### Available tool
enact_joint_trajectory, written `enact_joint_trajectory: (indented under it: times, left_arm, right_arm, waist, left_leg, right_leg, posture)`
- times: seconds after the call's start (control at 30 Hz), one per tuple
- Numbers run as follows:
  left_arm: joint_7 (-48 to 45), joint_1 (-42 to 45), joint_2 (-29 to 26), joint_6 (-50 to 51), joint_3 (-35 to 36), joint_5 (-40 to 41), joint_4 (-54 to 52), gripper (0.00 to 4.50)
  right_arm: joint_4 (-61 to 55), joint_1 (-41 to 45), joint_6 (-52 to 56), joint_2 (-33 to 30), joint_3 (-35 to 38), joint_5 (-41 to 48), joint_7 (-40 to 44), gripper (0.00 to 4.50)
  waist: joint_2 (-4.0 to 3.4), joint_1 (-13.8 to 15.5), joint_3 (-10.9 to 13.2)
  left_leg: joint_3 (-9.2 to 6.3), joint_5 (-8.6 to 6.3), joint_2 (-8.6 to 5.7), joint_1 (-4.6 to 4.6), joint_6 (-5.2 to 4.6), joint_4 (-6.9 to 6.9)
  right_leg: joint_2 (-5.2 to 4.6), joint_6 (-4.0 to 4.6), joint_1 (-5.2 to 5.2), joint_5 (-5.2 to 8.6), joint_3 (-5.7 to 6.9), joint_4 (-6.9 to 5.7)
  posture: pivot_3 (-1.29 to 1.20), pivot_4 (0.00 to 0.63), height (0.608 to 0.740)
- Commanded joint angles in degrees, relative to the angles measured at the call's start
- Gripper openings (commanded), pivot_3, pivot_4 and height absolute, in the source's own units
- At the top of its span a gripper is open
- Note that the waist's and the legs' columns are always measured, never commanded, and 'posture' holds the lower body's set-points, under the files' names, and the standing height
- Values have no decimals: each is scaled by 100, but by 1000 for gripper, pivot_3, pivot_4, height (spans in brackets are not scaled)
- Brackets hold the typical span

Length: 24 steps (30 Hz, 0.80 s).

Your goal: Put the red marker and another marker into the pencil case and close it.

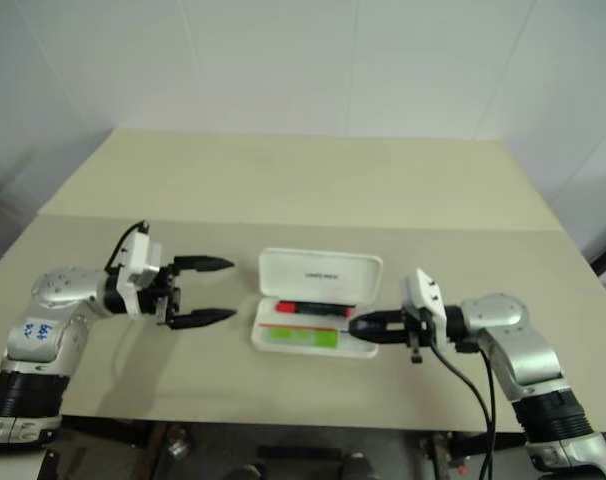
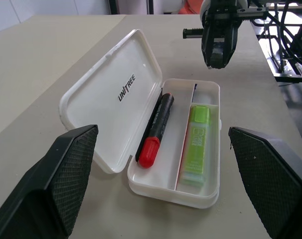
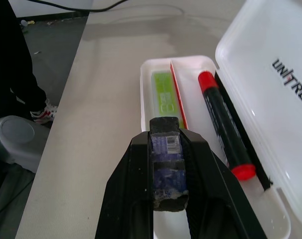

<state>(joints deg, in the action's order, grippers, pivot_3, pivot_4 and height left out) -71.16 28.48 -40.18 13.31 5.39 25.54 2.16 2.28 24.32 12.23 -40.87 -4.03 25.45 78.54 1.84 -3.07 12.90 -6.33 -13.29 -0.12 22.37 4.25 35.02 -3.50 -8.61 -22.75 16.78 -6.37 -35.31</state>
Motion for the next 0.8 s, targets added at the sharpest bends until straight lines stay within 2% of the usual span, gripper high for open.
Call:
enact_joint_trajectory:
  times: [0.03, 0.4, 0.8]
  left_arm:
    - [-131, -57, -96, 39, 1, 149, -284, 4500]
    - [-309, -3, -160, 103, -28, 93, -288, 4500]
    - [-356, 136, -254, 139, 5, 103, -256, 4500]
  right_arm:
    - [38, 51, -178, 30, -12, -53, 128, 405]
    - [342, 200, -277, 318, -173, -245, 204, 405]
    - [1175, 506, -697, 416, -238, -519, 433, 405]
  waist:
    - [0, 0, 0]
    - [0, -12, 0]
    - [-1, -10, 0]
  left_leg:
    - [0, 0, 0, 0, 0, 1]
    - [0, 0, 0, -2, 0, 1]
    - [0, 0, 0, -2, 0, 1]
  right_leg:
    - [0, 0, 0, 0, 0, -1]
    - [0, 0, 0, 0, 0, -4]
    - [0, 0, -1, 0, 0, -6]
  posture:
    - [0, 150, 740]
    - [0, 150, 740]
    - [0, 150, 740]
